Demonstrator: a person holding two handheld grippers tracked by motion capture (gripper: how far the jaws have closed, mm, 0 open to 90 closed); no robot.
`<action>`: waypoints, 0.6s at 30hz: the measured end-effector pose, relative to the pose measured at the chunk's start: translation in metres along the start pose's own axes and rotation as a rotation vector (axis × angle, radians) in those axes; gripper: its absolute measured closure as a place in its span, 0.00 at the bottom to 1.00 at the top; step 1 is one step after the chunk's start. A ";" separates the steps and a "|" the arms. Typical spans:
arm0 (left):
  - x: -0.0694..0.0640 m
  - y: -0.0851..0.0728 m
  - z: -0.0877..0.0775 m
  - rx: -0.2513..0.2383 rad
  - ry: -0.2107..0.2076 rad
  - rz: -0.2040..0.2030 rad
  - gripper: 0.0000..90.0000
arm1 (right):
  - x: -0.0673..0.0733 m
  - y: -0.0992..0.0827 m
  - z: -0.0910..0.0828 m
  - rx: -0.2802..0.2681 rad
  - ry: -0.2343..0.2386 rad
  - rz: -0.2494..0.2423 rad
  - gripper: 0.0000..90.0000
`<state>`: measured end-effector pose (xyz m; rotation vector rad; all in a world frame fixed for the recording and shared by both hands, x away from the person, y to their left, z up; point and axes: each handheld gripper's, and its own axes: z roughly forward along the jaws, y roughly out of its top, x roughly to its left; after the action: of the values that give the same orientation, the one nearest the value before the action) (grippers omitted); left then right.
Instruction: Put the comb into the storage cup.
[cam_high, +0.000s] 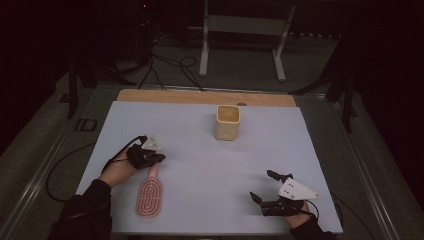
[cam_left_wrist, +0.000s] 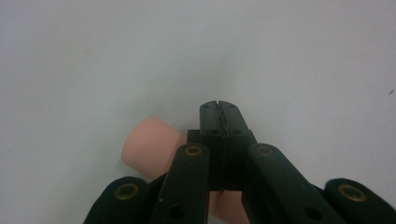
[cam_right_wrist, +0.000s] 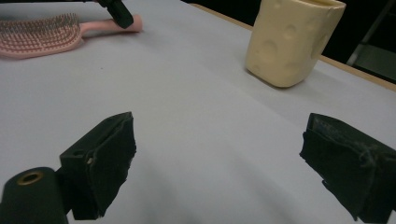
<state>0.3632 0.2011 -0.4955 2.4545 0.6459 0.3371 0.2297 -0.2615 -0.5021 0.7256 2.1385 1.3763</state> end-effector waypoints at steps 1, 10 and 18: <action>0.000 0.000 0.000 0.000 0.000 0.000 1.00 | 0.000 0.000 0.000 -0.002 0.000 0.000 0.11; 0.014 -0.028 -0.023 0.025 0.049 -0.055 1.00 | 0.000 0.000 0.001 0.005 -0.001 0.003 0.11; 0.020 -0.053 -0.042 0.037 0.076 -0.111 1.00 | 0.001 0.000 0.002 0.010 -0.002 -0.004 0.11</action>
<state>0.3454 0.2689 -0.4908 2.4391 0.8234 0.3784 0.2304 -0.2595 -0.5026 0.7252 2.1457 1.3636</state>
